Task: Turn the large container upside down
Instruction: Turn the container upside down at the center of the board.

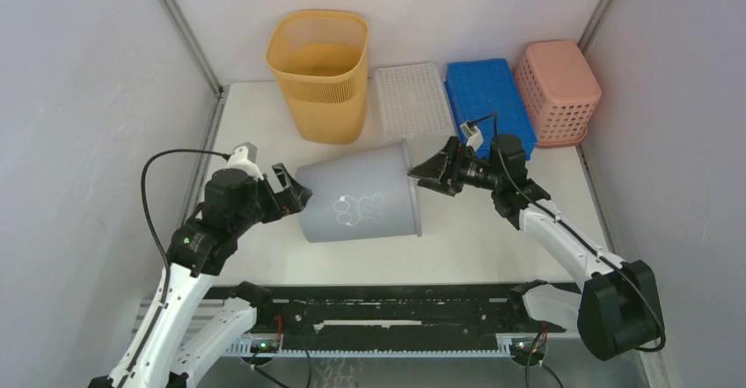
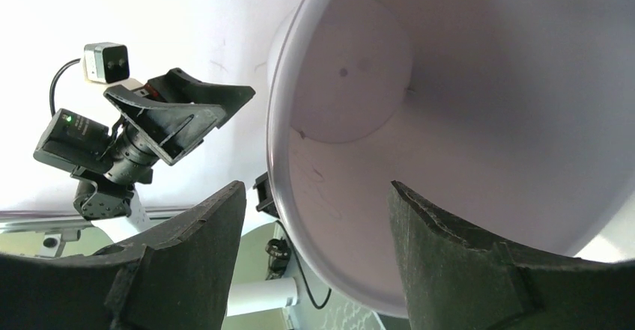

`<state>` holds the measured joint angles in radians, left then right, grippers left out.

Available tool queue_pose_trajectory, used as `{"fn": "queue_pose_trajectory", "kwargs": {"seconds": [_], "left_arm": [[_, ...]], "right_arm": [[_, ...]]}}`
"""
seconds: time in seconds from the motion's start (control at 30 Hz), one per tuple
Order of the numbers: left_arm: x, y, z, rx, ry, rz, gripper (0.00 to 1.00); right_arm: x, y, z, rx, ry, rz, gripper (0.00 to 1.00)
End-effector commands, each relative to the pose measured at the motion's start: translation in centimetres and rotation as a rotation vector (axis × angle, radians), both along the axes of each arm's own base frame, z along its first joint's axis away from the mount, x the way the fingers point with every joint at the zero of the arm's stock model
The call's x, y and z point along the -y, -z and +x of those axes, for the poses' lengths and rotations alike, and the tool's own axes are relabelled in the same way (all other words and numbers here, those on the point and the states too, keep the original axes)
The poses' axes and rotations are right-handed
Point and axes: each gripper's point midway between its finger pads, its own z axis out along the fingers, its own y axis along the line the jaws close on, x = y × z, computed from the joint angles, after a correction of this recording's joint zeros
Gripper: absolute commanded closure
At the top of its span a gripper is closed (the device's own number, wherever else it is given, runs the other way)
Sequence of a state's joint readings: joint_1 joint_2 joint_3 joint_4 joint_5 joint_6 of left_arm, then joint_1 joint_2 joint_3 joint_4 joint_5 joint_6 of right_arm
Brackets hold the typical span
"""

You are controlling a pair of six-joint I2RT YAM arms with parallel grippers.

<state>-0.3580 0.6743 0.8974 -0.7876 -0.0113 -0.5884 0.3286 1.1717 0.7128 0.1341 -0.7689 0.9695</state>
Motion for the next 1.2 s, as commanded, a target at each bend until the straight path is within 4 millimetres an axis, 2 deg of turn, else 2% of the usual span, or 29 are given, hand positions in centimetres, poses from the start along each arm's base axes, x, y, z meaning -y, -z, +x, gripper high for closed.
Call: {"fn": "queue_pose_trajectory", "kwargs": {"seconds": [0.0, 0.17, 0.3, 0.63, 0.9, 1.17], "left_arm": [[0.8, -0.2, 0.4, 0.021, 0.008, -0.052, 0.00], [1.4, -0.2, 0.4, 0.025, 0.019, -0.089, 0.00], [1.8, -0.2, 0.3, 0.017, 0.039, -0.100, 0.00], [1.4, -0.3, 0.8, 0.030, 0.009, -0.089, 0.00], [2.4, -0.3, 2.8, 0.033, 0.012, -0.115, 0.00], [3.2, -0.4, 3.5, 0.057, 0.054, -0.118, 0.00]], "right_arm": [[1.5, -1.4, -0.3, 0.066, 0.028, -0.032, 0.23], [3.5, -1.3, -0.6, 0.089, 0.076, -0.083, 0.23], [4.2, -1.9, -1.0, 0.110, 0.088, -0.086, 0.23], [4.6, -1.9, -1.8, 0.109, 0.074, -0.090, 0.23], [5.3, -1.5, -2.8, 0.098, 0.069, -0.118, 0.23], [5.9, -1.5, -2.5, 0.081, 0.111, -0.124, 0.23]]}}
